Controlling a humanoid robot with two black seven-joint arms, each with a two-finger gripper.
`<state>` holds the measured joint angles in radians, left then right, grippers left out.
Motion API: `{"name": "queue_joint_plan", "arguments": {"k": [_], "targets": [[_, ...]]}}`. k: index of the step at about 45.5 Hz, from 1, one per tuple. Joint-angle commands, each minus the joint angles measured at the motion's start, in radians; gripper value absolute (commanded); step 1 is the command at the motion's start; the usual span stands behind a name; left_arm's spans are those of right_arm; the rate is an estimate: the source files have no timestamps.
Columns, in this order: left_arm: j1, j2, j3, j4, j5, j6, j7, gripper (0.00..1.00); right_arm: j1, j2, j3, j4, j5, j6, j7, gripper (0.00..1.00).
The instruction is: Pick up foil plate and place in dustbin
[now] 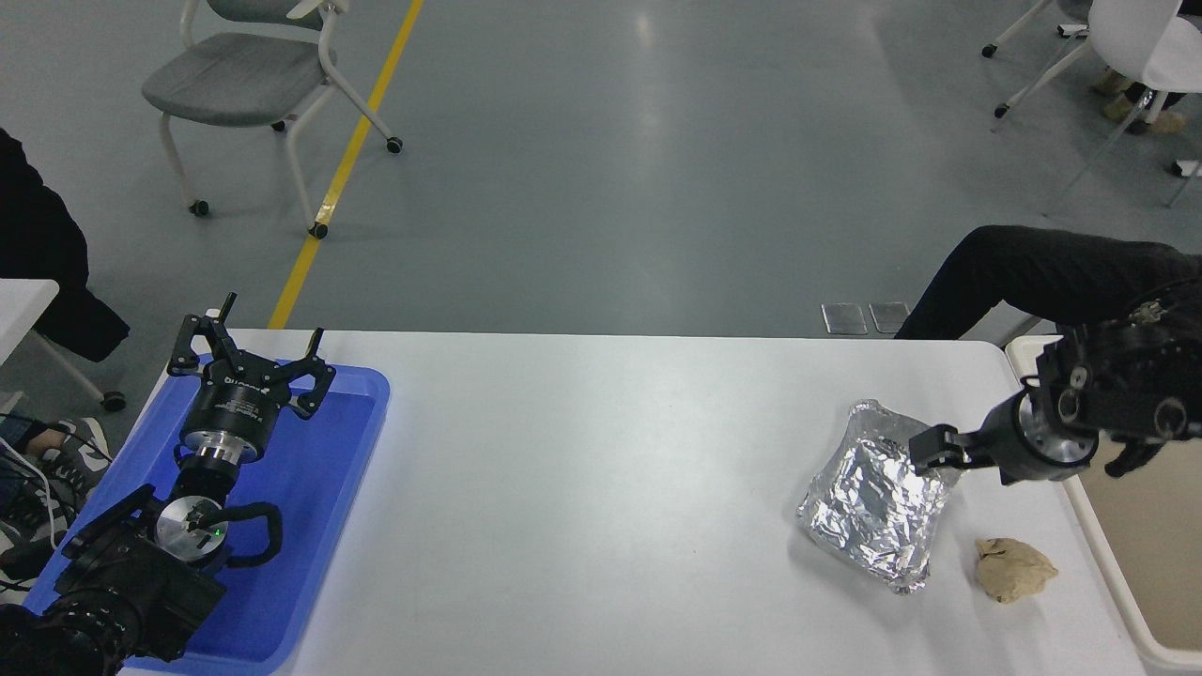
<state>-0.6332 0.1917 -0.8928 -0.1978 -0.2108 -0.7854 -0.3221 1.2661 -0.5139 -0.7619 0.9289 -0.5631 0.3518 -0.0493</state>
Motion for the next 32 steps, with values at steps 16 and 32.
{"name": "queue_joint_plan", "arguments": {"k": [16, 32], "targets": [[0.0, 0.0, 0.0, 0.0, 0.001, 0.0, 0.0, 1.0, -0.22, 0.083, 0.107, -0.148, -0.006, -0.145, -0.054, 0.98], [0.0, 0.0, 0.0, 0.0, -0.001, 0.0, 0.0, 1.0, -0.22, 0.087, 0.124, -0.147, -0.003, -0.152, -0.044, 0.16]]}}
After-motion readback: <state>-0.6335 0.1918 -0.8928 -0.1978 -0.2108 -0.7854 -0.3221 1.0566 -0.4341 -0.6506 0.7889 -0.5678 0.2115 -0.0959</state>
